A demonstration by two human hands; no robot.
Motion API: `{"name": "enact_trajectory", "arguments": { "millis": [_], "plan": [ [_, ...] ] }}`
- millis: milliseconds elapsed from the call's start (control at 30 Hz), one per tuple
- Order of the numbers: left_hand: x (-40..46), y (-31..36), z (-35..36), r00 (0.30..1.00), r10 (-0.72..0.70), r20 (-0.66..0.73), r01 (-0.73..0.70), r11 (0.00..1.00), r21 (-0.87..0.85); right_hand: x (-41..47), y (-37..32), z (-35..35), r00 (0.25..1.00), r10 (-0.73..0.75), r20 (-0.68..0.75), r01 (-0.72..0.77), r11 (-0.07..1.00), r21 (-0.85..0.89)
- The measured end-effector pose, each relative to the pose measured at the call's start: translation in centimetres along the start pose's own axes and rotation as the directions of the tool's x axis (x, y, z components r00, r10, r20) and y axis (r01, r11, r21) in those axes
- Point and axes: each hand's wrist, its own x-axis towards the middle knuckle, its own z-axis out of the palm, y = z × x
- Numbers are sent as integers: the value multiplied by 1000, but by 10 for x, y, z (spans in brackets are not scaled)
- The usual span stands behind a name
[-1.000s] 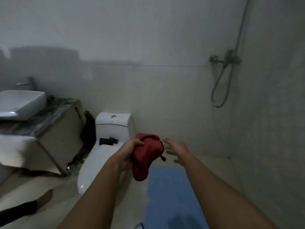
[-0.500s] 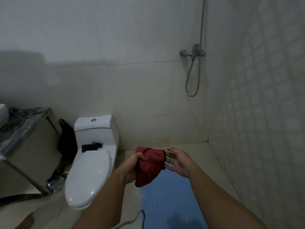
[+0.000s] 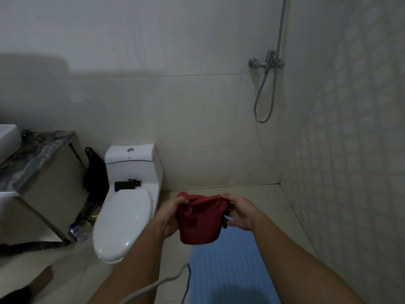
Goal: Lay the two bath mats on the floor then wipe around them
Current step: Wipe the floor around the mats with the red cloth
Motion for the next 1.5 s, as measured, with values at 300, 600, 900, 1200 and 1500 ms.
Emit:
{"name": "enact_trajectory", "arguments": {
  "millis": [300, 600, 900, 1200, 1500],
  "plan": [
    [19, -9, -20, 955, 125, -269, -108, 991, 77, 12, 11, -31, 962, -148, -229, 137, 989, -62],
    [25, -7, -40, 923, 340, -179, -220, 851, 477, 5, 9, -41, 943, -214, -256, 153, 959, -240],
    [35, -11, -78, 944, 331, -2, -196, 565, 802, 11, 21, -42, 979, -203, -24, 125, 689, -714],
    [31, -35, -123, 839, 519, -161, 1, 295, 956, 29, 40, -20, 959, -282, -35, 110, 482, -869],
    [29, 12, -88, 898, 284, -336, -266, 959, 98, 1, 2, 91, 900, -215, 379, 418, 668, -615]
  ]
}}
